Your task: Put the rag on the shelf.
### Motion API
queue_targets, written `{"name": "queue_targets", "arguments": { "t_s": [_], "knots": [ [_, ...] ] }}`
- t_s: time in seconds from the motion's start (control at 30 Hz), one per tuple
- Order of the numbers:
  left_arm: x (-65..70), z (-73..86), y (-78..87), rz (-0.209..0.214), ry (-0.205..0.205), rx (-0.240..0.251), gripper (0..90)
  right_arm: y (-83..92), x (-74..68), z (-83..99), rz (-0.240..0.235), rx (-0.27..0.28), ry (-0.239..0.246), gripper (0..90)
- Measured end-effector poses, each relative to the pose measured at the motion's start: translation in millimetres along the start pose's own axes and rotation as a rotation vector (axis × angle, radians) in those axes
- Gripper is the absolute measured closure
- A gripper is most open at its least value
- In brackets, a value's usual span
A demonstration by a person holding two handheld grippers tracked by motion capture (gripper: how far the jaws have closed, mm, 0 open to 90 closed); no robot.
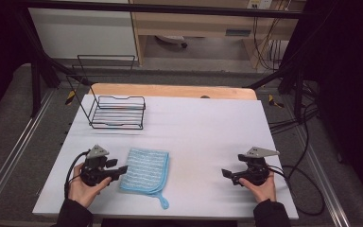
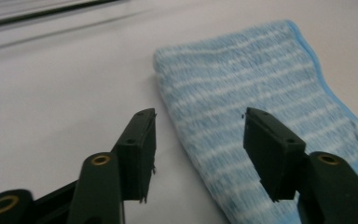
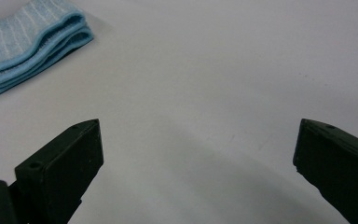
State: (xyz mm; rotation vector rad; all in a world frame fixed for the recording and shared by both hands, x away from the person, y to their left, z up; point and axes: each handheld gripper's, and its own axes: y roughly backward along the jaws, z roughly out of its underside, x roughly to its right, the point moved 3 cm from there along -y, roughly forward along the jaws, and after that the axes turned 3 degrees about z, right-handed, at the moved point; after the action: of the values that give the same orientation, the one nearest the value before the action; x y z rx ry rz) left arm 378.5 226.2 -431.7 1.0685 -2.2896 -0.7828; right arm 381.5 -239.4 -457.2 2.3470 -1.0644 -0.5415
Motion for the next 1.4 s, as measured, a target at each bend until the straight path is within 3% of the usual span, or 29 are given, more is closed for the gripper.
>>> {"name": "queue_targets", "arguments": {
  "t_s": [0.13, 0.23, 0.53, 0.8, 0.9, 1.0, 1.23, 1.4],
  "knots": [
    [-11.6, -16.3, -18.0, -0.023, 0.004, -0.008, 38.8, -0.5, 0.5, 0.1, 0.004, -0.001, 0.003, 2.0],
    [-18.7, -21.5, -30.8, -0.027, 0.02, -0.023, 40.6, -0.4, 0.4, 0.1, 0.002, 0.0, 0.004, 2.0],
    [-22.5, -17.3, -52.7, 0.042, 0.055, -0.071, 67.1, -1.5, 0.5, 0.6, 0.007, -0.008, 0.011, 2.0],
    [-17.7, -13.0, -49.1, 0.032, 0.055, -0.083, 83.4, -0.9, -0.1, 1.0, 0.009, -0.014, 0.01, 2.1],
    [-16.3, -8.4, -42.6, 0.009, 0.047, -0.081, 83.6, -0.2, -0.3, 0.8, 0.01, -0.012, 0.014, 2.1],
    [-18.1, -6.0, -39.9, 0.015, 0.04, -0.065, 82.5, -0.6, -0.3, 0.6, 0.01, -0.01, 0.011, 2.1],
    [-25.8, -12.1, -48.4, 0.021, 0.057, -0.021, 70.4, -2.9, -0.8, 0.2, 0.007, -0.015, 0.021, 2.1],
    [-27.2, -11.6, -53.5, 0.031, 0.059, -0.028, 70.7, -3.4, -0.7, 0.1, 0.006, -0.019, 0.021, 2.1]
  ]
}}
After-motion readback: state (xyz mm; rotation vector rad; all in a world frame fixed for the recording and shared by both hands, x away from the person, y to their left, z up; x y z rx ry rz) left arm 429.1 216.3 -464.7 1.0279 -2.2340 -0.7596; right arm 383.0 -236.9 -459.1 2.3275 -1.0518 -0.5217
